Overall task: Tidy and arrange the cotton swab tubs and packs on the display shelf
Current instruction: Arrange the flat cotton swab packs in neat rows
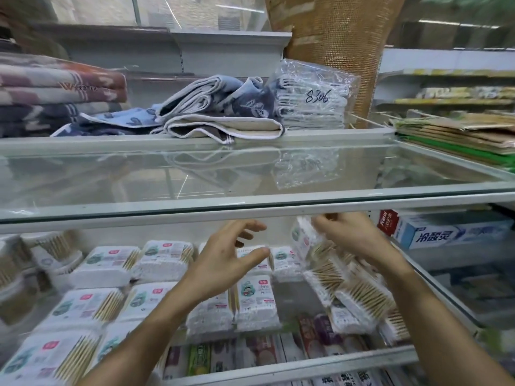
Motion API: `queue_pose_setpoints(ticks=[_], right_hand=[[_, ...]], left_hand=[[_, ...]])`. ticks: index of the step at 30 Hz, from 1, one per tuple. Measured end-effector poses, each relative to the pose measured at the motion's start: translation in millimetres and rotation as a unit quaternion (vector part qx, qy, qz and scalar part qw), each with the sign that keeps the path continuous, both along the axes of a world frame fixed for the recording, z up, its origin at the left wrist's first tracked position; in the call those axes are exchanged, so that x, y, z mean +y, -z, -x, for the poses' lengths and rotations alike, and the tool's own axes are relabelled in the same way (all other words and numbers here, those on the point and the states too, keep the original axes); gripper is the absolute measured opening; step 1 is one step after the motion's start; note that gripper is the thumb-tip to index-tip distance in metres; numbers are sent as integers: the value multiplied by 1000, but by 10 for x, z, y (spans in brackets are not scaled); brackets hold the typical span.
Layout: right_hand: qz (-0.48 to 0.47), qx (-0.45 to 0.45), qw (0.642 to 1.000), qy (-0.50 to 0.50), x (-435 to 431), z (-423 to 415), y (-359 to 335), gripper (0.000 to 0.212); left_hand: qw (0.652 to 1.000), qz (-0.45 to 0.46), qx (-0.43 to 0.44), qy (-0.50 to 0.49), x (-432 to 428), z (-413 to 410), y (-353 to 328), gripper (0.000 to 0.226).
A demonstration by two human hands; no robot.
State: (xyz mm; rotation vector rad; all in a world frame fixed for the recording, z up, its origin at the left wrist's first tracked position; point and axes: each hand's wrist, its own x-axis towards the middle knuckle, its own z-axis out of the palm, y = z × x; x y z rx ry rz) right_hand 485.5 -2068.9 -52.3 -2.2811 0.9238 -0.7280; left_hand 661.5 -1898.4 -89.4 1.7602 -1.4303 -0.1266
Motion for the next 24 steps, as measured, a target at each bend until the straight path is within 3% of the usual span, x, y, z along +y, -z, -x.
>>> queue_pose_setpoints(ticks=[3, 6, 12, 18, 22, 24], right_hand=[[-122, -124, 983, -51, 100, -6, -99, 16], [-241, -157, 955, -76, 145, -79, -81, 16], [-235, -141, 952, -134, 270, -227, -29, 26], [-132, -101, 965, -201, 331, -277, 24, 20], [-10, 25, 968, -248, 359, -239, 116, 68], [62, 41, 963, -259, 333, -261, 192, 80]], left_hand=[[992, -1, 124, 13, 8, 7, -66, 37], [976, -3, 217, 25, 4, 4, -116, 32], [954, -14, 290, 73, 10, -6, -72, 41], [957, 1, 287, 30, 29, -64, -6, 42], [959, 24, 282, -17, 22, -162, 57, 40], [959, 26, 281, -24, 18, -184, 66, 42]])
